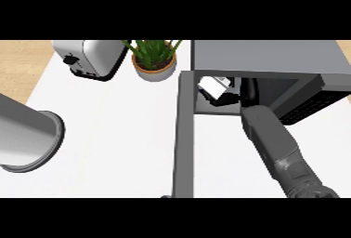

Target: Pick up the milk, place it into the microwave and close the microwave

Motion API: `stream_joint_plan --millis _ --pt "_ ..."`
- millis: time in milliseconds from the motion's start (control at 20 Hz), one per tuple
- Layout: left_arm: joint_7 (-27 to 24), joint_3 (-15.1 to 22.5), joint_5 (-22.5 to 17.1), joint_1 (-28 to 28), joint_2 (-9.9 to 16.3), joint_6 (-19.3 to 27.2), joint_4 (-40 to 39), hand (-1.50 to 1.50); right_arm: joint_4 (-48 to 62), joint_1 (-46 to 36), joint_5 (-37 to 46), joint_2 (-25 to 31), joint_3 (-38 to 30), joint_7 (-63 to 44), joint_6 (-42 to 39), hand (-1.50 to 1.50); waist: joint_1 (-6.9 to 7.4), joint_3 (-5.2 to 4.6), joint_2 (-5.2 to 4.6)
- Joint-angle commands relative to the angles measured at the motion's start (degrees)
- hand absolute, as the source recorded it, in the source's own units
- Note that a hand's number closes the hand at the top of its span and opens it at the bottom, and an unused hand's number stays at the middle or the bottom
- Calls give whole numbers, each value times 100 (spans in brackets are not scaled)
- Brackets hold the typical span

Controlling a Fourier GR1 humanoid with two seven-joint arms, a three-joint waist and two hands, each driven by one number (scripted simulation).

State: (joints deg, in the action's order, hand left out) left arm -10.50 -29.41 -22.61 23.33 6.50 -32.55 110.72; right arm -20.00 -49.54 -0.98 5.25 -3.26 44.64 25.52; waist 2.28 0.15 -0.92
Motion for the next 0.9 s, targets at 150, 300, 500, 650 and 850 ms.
stream_joint_plan --millis 150,300,500,650,850 --pt "179 90 -11 -365 82 95 -127 -150 810 -788 557 -8 101 -134 1551 150 221 -3 -87" --pt "-110 54 206 -189 22 -95 -373 -150 991 -1078 667 185 94 -376 1752 150 242 -9 -84" --pt "-35 109 156 -368 77 -70 -316 -150 1143 -1107 652 41 -52 -460 2369 150 301 -3 -122" --pt "-62 54 141 -288 112 -137 -310 -150 1193 -906 553 177 -222 -285 2294 150 326 6 -132" --pt "-55 88 196 -335 113 -136 -344 -150 1295 -940 492 562 -370 -321 1982 150 347 10 -161"
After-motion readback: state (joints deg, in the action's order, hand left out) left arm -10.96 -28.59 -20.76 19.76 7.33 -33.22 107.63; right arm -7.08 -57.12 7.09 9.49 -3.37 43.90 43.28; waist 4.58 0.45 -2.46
